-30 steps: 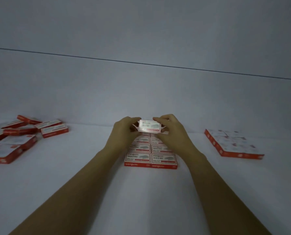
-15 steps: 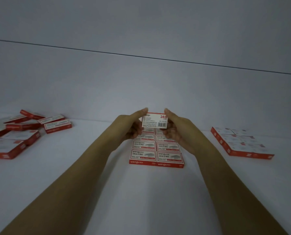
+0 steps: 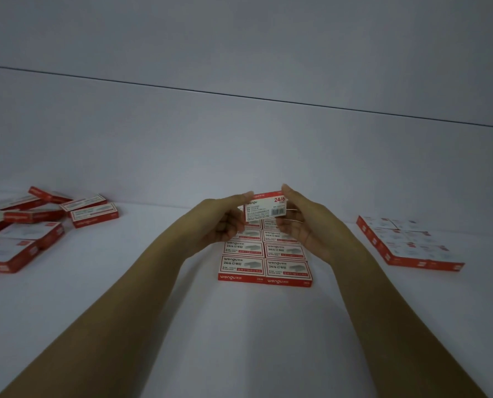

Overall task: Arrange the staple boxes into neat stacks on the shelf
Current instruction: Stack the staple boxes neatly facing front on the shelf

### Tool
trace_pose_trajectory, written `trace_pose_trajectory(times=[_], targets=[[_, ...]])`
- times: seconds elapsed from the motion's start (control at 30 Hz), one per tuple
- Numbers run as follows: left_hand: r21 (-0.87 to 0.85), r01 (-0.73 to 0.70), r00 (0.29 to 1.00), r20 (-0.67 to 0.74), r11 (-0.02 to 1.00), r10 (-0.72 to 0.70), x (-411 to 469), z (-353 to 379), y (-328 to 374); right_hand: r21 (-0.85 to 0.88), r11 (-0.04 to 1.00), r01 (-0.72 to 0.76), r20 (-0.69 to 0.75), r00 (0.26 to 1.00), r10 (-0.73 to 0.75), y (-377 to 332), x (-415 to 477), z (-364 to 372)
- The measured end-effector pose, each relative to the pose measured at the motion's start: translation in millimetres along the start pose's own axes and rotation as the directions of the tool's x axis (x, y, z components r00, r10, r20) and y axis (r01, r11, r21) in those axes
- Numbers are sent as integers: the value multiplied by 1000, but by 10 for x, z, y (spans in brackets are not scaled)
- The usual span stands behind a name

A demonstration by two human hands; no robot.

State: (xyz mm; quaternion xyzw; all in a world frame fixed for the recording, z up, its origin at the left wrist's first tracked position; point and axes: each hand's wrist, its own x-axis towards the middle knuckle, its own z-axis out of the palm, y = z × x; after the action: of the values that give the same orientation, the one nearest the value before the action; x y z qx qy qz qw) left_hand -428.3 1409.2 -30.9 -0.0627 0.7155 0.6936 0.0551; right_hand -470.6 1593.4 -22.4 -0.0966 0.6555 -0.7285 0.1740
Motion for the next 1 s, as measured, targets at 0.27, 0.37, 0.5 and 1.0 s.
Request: trace_pose_trajectory(times=[0.27,0.37,0.5,1.0], targets=[[-76,-141,984,99,987,149,-9,-62,-45,-389,832,395,111,917,-383,-71,-116,148],[-11,-169,984,47,986,169,-5,-40,-80,-575,634,517,190,838,-512,-10,-162,290],[-14,-184,982,41,983,185,-3,-42,-105,-616,527,585,243,778,-579,55,-169,334],[277,-495,844,-73,823,532,-217,94,91,-664,701,259,64,954,-292,122,-76,156]])
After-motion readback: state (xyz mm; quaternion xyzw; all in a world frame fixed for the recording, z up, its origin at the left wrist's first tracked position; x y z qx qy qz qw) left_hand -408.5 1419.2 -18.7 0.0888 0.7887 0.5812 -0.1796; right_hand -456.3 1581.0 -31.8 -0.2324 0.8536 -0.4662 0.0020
